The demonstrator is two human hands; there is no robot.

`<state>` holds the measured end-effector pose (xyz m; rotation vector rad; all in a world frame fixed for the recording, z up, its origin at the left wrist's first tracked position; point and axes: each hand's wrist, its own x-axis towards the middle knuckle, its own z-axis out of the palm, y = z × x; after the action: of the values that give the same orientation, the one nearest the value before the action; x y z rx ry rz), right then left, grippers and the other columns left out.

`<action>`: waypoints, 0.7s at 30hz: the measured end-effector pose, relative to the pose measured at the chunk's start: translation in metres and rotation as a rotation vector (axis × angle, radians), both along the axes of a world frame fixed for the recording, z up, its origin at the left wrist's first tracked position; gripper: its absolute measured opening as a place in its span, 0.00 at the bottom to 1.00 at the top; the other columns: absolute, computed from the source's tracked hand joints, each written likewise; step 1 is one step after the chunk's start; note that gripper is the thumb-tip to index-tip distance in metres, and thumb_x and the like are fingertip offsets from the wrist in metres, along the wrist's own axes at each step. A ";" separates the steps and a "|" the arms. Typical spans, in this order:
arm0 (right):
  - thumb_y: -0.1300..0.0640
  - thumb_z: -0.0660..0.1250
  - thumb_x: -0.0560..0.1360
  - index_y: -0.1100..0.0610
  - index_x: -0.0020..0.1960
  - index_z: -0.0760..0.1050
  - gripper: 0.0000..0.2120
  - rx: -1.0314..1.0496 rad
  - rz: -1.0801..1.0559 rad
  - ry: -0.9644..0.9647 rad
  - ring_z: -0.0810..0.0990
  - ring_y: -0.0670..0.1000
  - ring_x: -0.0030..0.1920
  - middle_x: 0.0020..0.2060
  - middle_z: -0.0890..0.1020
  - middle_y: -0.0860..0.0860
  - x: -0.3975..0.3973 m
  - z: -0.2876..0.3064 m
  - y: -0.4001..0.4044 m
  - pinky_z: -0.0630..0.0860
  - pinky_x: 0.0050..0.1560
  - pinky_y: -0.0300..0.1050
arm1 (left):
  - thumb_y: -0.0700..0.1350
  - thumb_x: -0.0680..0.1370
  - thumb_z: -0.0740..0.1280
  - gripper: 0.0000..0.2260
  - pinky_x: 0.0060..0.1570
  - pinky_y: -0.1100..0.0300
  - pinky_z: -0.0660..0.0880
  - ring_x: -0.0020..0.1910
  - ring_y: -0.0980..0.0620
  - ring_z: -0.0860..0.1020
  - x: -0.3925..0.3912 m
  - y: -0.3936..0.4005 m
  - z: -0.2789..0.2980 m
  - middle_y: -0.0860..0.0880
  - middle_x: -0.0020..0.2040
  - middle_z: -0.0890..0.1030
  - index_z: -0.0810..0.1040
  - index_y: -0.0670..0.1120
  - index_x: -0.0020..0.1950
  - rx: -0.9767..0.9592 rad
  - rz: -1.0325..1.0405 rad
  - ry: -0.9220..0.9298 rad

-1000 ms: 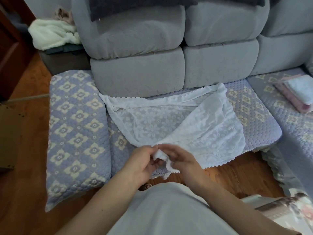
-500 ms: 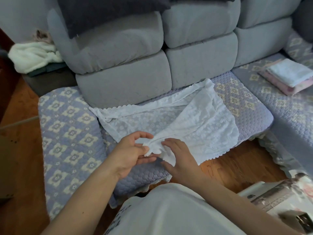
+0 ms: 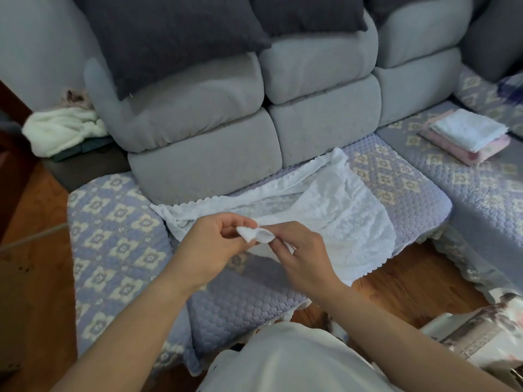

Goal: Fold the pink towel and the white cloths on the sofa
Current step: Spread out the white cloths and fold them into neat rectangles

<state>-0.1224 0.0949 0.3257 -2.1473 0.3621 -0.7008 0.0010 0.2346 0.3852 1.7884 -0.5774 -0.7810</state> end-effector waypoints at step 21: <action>0.60 0.71 0.78 0.59 0.50 0.84 0.04 0.965 -0.042 0.119 0.85 0.57 0.44 0.46 0.86 0.60 -0.015 0.057 -0.023 0.82 0.45 0.52 | 0.51 0.71 0.75 0.10 0.41 0.59 0.77 0.41 0.53 0.78 0.020 -0.045 0.003 0.51 0.41 0.82 0.79 0.48 0.45 -0.154 -0.334 0.036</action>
<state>-0.1373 0.0722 0.3825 -1.2597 0.6511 -0.3044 0.0209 0.1895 0.3883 1.5525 -0.9027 -0.9652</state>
